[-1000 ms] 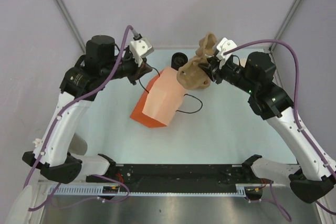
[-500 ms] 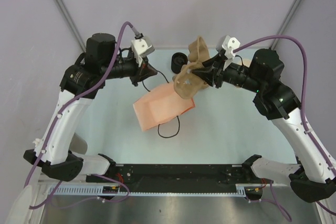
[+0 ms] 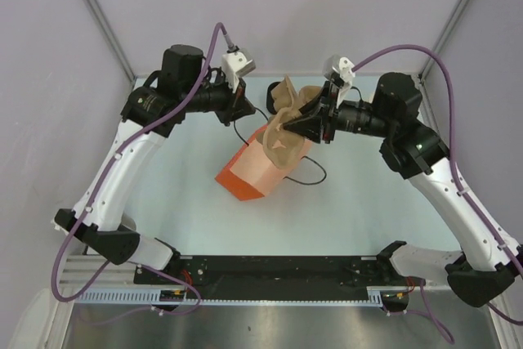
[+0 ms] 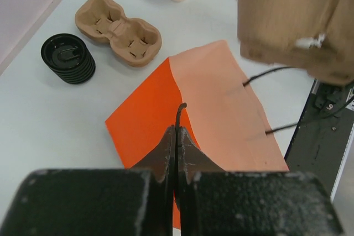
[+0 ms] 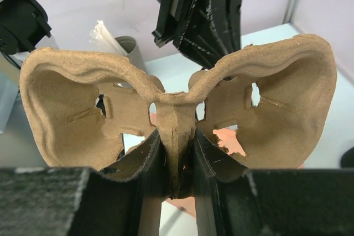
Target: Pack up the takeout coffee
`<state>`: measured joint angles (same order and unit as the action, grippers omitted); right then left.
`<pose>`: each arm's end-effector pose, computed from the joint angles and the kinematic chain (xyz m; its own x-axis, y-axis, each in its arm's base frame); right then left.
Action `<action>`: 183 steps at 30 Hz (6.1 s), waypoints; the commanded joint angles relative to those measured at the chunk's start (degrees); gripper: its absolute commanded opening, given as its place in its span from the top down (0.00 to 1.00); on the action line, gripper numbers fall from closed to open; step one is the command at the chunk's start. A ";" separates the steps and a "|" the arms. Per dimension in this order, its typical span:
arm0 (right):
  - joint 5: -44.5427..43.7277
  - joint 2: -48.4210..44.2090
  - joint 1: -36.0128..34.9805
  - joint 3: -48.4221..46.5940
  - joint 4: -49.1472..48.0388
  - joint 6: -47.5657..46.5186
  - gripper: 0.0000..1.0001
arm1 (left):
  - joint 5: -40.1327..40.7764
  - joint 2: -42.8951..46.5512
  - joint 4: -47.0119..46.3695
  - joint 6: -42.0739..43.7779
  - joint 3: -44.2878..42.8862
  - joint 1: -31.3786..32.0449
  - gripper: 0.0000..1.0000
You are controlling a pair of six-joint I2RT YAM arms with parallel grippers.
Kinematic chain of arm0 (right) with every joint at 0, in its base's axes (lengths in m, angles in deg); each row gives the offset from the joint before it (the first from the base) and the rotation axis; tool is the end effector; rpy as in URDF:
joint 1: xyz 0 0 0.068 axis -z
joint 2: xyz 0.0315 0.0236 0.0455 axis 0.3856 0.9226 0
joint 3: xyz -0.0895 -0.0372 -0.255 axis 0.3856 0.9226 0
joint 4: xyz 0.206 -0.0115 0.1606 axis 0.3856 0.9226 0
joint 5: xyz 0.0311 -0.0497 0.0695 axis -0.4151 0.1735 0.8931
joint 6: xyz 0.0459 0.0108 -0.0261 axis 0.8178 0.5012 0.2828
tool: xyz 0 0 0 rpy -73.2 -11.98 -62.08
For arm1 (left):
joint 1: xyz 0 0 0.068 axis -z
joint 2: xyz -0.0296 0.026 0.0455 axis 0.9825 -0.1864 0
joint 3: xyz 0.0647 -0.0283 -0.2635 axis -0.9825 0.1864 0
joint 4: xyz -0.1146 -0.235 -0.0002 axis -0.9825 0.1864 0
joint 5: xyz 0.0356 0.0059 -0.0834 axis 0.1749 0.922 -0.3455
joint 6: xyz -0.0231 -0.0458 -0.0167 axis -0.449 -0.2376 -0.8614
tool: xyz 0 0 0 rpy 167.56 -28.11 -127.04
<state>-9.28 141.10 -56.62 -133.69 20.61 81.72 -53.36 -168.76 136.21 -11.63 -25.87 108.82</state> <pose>0.1751 0.1465 0.4868 -0.0290 -0.0097 -0.9995 -0.9687 0.2469 0.0257 0.2318 -0.1519 0.4760 -0.2248 0.3611 -0.9050 0.8837 0.4669 -0.0332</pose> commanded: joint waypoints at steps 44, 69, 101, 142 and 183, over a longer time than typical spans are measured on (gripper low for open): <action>9.55 20.83 4.84 -0.34 8.99 -11.52 0.72 | 12.84 -0.18 -7.62 -3.90 2.83 -1.44 1.00; -3.02 29.01 0.63 -8.70 16.81 -20.57 0.72 | 15.47 2.28 -8.41 -3.89 5.47 -4.60 1.00; -20.51 47.82 -9.57 -31.46 38.34 -25.50 0.70 | 16.88 5.62 -11.83 -2.84 13.29 -11.19 1.00; -25.78 54.77 -13.09 -40.25 44.50 -27.61 0.57 | 14.68 7.11 -15.18 -4.68 19.98 -17.17 1.00; -27.36 13.48 -10.37 -18.04 25.88 -37.61 0.03 | 10.47 2.37 -8.06 -2.84 11.80 -17.26 0.93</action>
<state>-32.28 157.32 -67.81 -160.38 53.22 48.63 -40.82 -165.63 126.54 -14.63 -11.21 91.92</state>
